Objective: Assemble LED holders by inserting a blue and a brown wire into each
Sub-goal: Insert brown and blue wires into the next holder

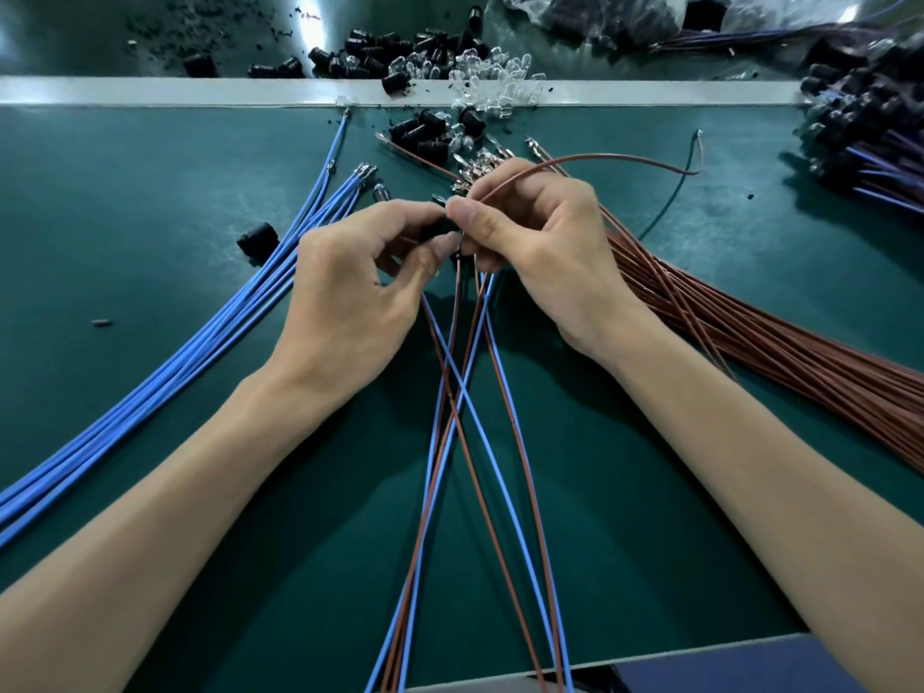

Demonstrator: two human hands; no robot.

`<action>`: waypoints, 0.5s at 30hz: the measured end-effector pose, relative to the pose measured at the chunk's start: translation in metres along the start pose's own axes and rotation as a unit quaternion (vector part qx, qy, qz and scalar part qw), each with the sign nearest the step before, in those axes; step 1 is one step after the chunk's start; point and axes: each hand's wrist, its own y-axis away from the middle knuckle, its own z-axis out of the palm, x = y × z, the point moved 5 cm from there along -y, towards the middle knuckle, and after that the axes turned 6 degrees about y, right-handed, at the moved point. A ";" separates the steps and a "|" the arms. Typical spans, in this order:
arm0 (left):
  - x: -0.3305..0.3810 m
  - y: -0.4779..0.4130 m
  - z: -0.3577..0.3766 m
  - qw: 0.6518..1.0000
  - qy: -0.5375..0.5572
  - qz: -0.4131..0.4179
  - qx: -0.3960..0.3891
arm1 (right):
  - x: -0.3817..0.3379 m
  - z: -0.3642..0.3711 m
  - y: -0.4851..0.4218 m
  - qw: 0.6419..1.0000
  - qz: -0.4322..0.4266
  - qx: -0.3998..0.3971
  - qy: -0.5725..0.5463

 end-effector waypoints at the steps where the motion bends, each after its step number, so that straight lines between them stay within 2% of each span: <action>1: 0.000 0.000 0.000 1.000 -0.003 0.001 -0.004 | 0.000 0.000 0.000 1.000 0.002 -0.004 0.001; 7: -0.002 0.000 -0.001 1.000 -0.014 -0.026 0.002 | -0.001 0.001 0.000 0.999 0.003 -0.021 -0.040; 11: 0.000 0.001 -0.003 0.999 -0.027 -0.035 0.017 | 0.001 -0.005 -0.003 0.993 0.038 0.023 -0.114; 13: 0.004 0.001 -0.003 0.999 -0.041 -0.021 0.014 | 0.002 -0.006 -0.004 0.996 0.032 0.037 -0.069; 15: 0.007 0.003 -0.003 0.998 -0.054 -0.012 0.010 | 0.003 -0.004 -0.003 1.000 0.009 0.019 0.009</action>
